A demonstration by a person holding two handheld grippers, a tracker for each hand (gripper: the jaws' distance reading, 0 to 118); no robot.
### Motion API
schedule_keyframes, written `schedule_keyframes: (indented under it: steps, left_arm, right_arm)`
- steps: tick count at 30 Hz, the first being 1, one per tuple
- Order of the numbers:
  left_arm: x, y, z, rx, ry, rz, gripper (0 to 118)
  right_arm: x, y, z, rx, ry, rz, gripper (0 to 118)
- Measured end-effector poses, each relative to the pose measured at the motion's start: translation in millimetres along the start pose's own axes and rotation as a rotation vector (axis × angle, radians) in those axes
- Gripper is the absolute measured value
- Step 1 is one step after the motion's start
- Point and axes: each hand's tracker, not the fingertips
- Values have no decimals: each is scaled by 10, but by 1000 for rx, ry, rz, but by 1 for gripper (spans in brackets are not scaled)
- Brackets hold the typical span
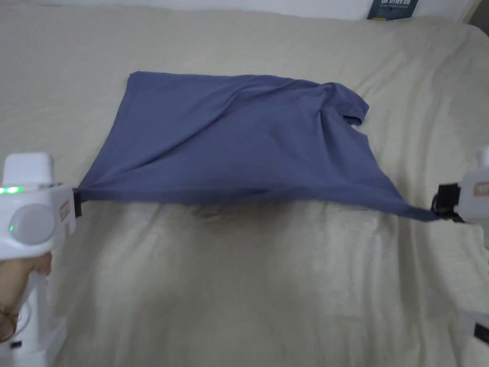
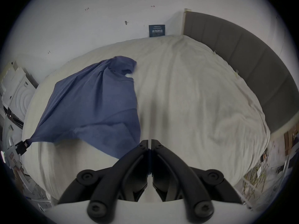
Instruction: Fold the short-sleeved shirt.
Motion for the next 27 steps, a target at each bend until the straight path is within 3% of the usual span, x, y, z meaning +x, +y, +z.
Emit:
schedule_keyframes:
  steps: [3, 7, 11, 14, 16, 24, 26, 27]
  left_arm:
    - [-126, -297, 257, -18, -22, 5, 0]
    - [-223, -700, 647, -13, -55, -18, 0]
    - [-255, -1119, 1033, 3, -32, -71, 0]
    - [-311, -1419, 1217, -17, -46, -17, 0]
    - [-341, -1599, 1294, -39, -53, 29, 0]
    - [-357, -1867, 1197, -53, -17, 101, 1]
    - [-317, -1861, 1166, -58, -4, 93, 9]
    - [-313, -1865, 1166, -59, 11, 88, 19]
  right_arm:
    - [297, -340, 111, -11, 55, -59, 6]
    - [584, -759, 445, 25, 48, -146, 6]
    - [731, -1134, 701, 52, 30, -120, 6]
    - [812, -1391, 814, 68, 14, -106, 6]
    - [888, -1516, 834, 84, 14, -160, 6]
    - [981, -2035, 646, 28, 3, -196, 6]
    - [955, -2090, 558, 26, -5, -188, 7]
    - [930, -2072, 566, 21, -3, -180, 7]
